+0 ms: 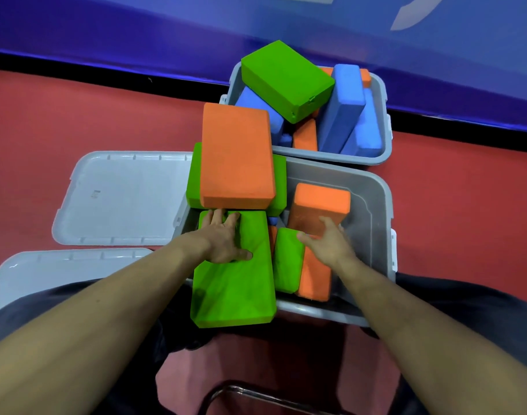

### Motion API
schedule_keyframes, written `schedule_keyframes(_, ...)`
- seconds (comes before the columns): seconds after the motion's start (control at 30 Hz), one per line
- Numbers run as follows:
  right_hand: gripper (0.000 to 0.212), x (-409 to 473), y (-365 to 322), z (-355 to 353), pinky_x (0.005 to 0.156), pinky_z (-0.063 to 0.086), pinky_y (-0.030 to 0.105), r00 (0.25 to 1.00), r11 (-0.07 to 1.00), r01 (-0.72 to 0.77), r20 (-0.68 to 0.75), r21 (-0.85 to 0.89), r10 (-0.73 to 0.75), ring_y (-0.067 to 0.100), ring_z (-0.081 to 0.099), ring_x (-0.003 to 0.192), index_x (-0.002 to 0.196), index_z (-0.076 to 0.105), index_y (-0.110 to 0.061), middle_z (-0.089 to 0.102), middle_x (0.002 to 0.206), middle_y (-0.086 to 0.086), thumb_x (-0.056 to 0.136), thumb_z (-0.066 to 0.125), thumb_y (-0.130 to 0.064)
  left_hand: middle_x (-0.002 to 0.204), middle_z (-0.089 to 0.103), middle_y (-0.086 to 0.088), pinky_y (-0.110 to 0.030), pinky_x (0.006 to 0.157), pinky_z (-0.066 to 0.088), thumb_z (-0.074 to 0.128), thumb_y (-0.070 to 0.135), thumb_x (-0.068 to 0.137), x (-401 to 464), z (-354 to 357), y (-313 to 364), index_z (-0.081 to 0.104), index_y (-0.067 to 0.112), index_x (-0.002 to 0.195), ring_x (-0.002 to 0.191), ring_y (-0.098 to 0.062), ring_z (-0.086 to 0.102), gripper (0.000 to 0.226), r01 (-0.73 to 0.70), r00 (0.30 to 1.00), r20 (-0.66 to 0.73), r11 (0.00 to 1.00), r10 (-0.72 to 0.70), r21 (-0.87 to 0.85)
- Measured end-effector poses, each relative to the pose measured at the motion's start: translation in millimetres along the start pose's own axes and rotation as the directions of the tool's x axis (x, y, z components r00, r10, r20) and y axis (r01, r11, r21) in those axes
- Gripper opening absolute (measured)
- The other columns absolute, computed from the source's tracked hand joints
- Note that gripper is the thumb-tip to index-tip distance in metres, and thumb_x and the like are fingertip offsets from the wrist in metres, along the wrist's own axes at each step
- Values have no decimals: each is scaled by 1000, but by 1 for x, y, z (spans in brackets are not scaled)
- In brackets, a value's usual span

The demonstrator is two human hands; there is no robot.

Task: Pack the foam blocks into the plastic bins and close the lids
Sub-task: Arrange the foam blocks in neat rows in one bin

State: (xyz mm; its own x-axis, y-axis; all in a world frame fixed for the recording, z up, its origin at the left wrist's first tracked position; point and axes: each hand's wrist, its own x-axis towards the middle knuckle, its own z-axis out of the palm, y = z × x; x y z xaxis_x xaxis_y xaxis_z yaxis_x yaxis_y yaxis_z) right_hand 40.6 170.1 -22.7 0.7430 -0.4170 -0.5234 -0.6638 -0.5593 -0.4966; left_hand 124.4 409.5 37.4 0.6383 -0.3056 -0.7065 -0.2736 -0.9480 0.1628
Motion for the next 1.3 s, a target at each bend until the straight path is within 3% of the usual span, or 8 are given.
schedule_keyframes(0.17, 67, -29, -54, 1, 85, 54, 35, 937, 983, -18, 346, 184, -48, 24, 67, 93, 133, 56, -12, 68, 117, 18, 91, 62, -63, 167, -7, -14, -45, 126, 1, 69, 68, 80, -2, -4, 3, -6, 16, 161, 154, -39, -10, 122, 11, 1000, -13, 1000, -11, -6)
schedule_keyframes(0.33, 95, -54, -52, 23, 94, 57, 46, 793, 965, -191, 608, 180, 44, 34, 66, 113, 157, 23, -22, 53, 146, 15, 85, 62, -70, 166, -4, -11, -47, 125, 8, 68, 73, 77, -3, -5, 2, -5, 20, 161, 153, -40, -5, 124, 22, 1000, -1, 1000, -22, -2)
schedule_keyframes(0.6, 123, -32, -9, 16, 101, 54, 48, 830, 901, -246, 558, 357, 6, 21, 68, 114, 146, 47, -23, 68, 131, -1, 45, 85, -82, 155, 19, -15, -45, 107, 44, 63, 76, 78, -12, -2, 25, 7, 21, 160, 144, -40, 18, 114, 72, 996, 61, 997, -71, -25)
schedule_keyframes(0.7, 81, -41, -7, -10, 102, 54, 46, 862, 907, -196, 506, 372, -21, 22, 72, 108, 130, 65, -18, 75, 118, 2, 69, 81, -69, 156, 21, -14, -39, 89, 58, 63, 77, 78, -11, 2, 43, 10, 22, 160, 143, -39, 19, 112, 47, 996, 85, 995, -39, -90)
schedule_keyframes(0.8, 46, -57, -9, -41, 100, 55, 45, 869, 880, -233, 495, 413, -1, 24, 73, 106, 125, 68, -16, 77, 113, 6, 93, 69, -48, 161, 20, -14, -45, 111, 41, 56, 79, 81, -13, 2, 66, 17, 22, 161, 147, -38, 20, 105, -32, 995, 96, 997, 39, -77)
schedule_keyframes(0.93, 57, -69, 3, -87, 98, 56, 47, 860, 815, -342, 506, 467, 70, 27, 72, 108, 125, 69, -18, 76, 113, 10, 88, 66, -61, 162, 22, -11, -43, 122, 18, 49, 84, 81, -29, -3, 108, 25, 24, 159, 151, -35, 18, 102, -175, 982, 41, 975, 182, -138)
schedule_keyframes(1.13, 55, -88, -2, -156, 98, 56, 44, 948, 678, -221, 318, 701, -20, 21, 73, 104, 121, 73, -20, 77, 111, 5, 90, 60, -64, 164, 19, -10, -43, 123, 10, 39, 82, 86, -44, -21, 147, 22, 22, 161, 153, -32, 14, 97, -290, 955, -179, 867, 235, -406)
schedule_keyframes(1.3, 52, -96, -17, -186, 100, 55, 42, 985, 594, -42, 132, 803, -109, 15, 72, 109, 124, 71, -19, 77, 112, 1, 90, 63, -59, 163, 27, -2, -58, 122, 19, 27, 109, 53, -42, -34, 165, 29, 44, 156, 151, -33, 26, 122, -298, 954, -221, 685, 200, -664)
